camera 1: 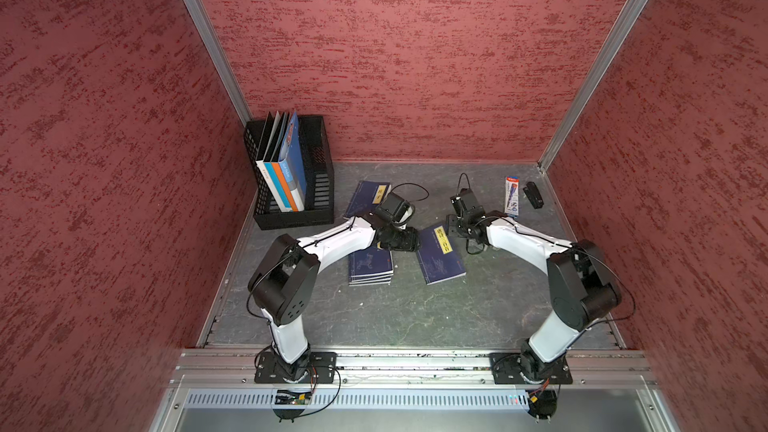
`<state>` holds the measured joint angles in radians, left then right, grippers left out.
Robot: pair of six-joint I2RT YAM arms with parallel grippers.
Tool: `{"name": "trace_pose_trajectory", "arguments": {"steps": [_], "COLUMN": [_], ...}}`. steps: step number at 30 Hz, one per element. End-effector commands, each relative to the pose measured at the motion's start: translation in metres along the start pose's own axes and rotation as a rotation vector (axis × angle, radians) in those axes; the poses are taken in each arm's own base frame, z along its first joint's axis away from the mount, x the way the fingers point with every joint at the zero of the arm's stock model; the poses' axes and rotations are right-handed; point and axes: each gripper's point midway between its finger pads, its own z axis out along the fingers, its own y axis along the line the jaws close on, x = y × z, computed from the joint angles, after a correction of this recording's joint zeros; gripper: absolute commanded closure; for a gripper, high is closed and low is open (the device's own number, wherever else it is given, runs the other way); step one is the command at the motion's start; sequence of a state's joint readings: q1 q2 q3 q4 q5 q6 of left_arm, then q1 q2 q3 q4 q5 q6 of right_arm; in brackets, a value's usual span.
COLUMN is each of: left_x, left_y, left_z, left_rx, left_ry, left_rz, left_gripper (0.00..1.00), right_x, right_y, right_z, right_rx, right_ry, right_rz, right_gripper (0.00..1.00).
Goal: Wipe the cover of the book
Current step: Adjust the book at the center of the board.
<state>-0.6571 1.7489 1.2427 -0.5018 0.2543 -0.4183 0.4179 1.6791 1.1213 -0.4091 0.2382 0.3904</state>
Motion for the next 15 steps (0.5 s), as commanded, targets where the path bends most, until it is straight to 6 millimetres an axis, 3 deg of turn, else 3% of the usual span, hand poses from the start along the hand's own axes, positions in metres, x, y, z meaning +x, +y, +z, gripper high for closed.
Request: {"name": "trace_pose_trajectory", "arguments": {"steps": [1, 9, 15], "left_x": [-0.005, -0.001, 0.000], "left_y": [0.004, 0.023, 0.035], "left_z": [-0.020, -0.046, -0.056], "left_rx": [0.002, -0.007, -0.007], "left_ry": [-0.041, -0.086, -0.107], "left_rz": [-0.007, -0.036, -0.061], "left_gripper": [0.32, 0.32, 0.32], "right_x": [-0.011, -0.012, -0.002], "right_y": [-0.031, -0.066, -0.074], "right_z": [-0.006, 0.012, 0.019], "right_rx": [0.113, 0.193, 0.191], "right_ry": [-0.010, 0.019, 0.040], "right_rz": [-0.025, -0.024, -0.012], "right_gripper": [0.34, 0.32, 0.32]}}
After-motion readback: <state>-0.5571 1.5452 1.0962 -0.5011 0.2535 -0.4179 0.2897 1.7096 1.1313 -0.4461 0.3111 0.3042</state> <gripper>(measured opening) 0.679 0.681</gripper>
